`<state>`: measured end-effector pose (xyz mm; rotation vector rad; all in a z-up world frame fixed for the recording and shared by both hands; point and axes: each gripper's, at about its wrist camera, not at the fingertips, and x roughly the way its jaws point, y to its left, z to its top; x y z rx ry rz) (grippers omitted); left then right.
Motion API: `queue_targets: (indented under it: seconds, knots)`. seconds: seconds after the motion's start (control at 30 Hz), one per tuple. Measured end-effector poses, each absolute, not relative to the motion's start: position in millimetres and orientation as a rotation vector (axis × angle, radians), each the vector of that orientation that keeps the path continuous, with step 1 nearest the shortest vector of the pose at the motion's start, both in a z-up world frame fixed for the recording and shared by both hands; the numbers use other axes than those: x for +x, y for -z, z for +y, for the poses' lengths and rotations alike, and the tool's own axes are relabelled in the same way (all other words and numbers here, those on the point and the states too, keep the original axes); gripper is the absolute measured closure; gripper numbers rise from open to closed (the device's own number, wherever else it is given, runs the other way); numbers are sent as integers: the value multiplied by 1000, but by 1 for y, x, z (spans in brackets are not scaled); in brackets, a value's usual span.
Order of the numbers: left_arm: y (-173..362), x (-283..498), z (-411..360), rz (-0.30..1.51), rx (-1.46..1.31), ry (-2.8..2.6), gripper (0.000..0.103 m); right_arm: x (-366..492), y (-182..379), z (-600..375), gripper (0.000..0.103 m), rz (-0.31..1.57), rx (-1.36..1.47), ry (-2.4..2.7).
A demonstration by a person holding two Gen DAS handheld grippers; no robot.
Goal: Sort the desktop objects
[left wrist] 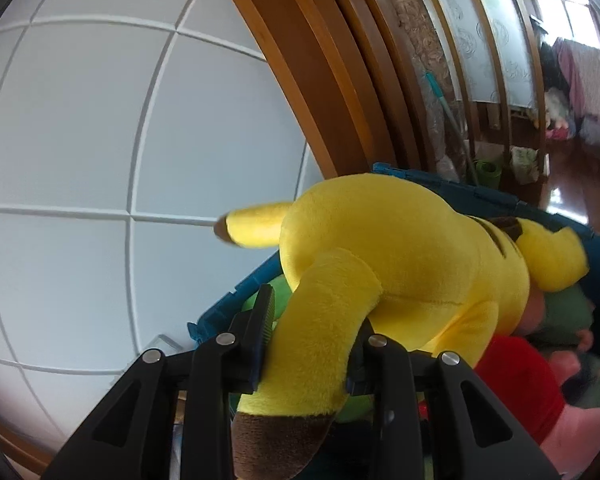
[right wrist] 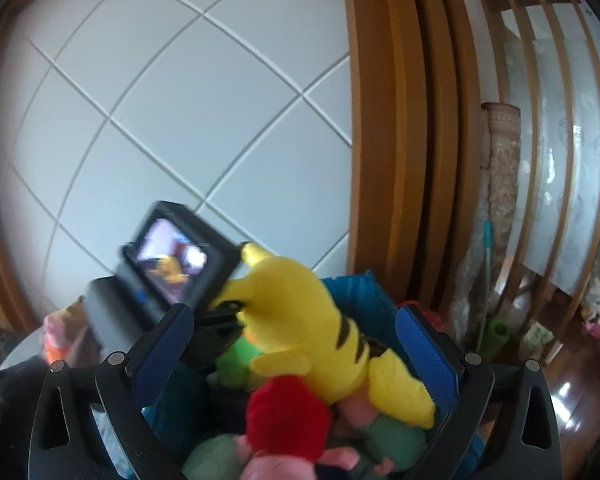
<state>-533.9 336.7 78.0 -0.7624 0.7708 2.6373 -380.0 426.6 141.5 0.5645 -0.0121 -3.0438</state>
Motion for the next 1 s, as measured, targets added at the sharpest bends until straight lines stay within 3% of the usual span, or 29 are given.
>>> queue_targets:
  seconds: [0.23, 0.4, 0.47, 0.53, 0.7, 1.0]
  knots:
    - [-46, -559, 312, 642, -1065, -2554, 74, -349, -140, 437, 0, -70, 558, 3041]
    - [-47, -534, 287, 535, -1038, -2482, 72, -342, -137, 436, 0, -94, 548, 3015]
    - [-55, -522, 280, 524, -978, -2495, 66, -342, -136, 433, 0, -104, 539, 2998]
    - [-62, -511, 273, 512, -917, -2507, 38, -342, -136, 428, 0, -107, 534, 2979]
    - [-107, -486, 247, 312, -733, -2489, 0, -342, -136, 420, 0, -104, 526, 2951]
    - [-117, -409, 183, 279, -537, -2663, 0, -312, -142, 409, 0, -167, 429, 2902]
